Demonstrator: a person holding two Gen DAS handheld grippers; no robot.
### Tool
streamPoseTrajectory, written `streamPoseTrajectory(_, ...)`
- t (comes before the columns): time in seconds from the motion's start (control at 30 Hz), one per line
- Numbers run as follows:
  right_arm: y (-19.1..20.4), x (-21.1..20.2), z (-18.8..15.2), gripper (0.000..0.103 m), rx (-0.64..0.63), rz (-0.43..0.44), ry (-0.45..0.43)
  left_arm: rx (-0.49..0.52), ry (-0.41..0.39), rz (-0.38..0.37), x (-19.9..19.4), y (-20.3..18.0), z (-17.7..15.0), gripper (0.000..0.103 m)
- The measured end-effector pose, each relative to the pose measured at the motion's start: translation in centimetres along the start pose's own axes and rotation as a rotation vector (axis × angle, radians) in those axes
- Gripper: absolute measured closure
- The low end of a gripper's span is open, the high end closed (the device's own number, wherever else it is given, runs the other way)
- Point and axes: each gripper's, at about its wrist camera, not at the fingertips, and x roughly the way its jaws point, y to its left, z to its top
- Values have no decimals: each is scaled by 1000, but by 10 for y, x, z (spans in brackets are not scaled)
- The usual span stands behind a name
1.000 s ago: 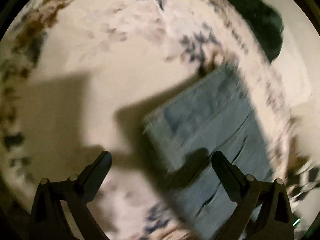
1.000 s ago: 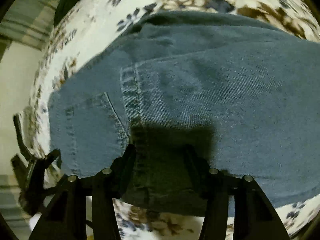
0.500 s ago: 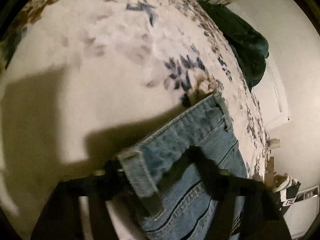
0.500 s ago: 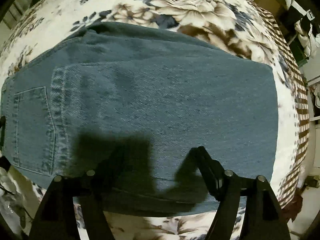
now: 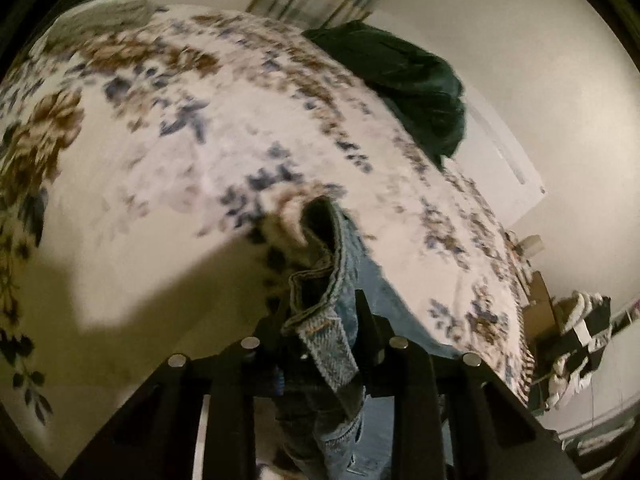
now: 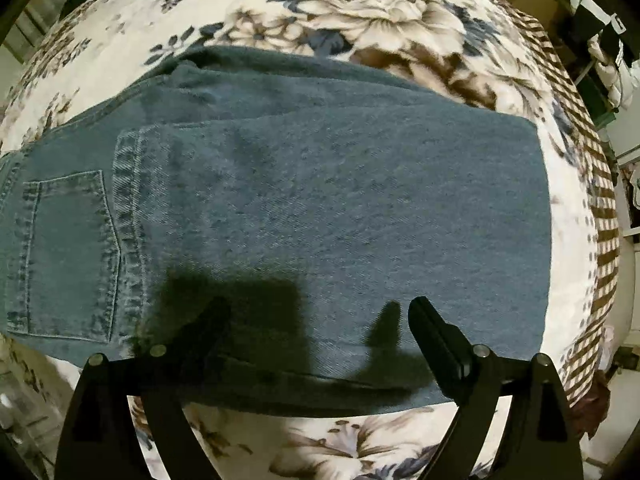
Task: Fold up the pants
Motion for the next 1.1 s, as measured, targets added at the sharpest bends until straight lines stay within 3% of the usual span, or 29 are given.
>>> streamPoseTrajectory(0.23,-29,-19,1,10,57,81,-43,188,-35,-63,-33,-71,-4,81)
streamPoseTrajectory(0.53,-144,-39,-1,10,210,104,-77,337,-33,-208,-60,-177,-55,86)
streamPoseTrajectory(0.7,-223,-39,-16,10,308,69,-71,408,44,-295,-37,-238,-113,86)
streamPoseTrajectory(0.83,-285,-31,-32,10,398,31,-53,479,163,-334,6,-274,-176,86)
streamPoseTrajectory(1.1,-350,-14,-56,10,480,-9,8,629,364,-383,56,-318,-299,86)
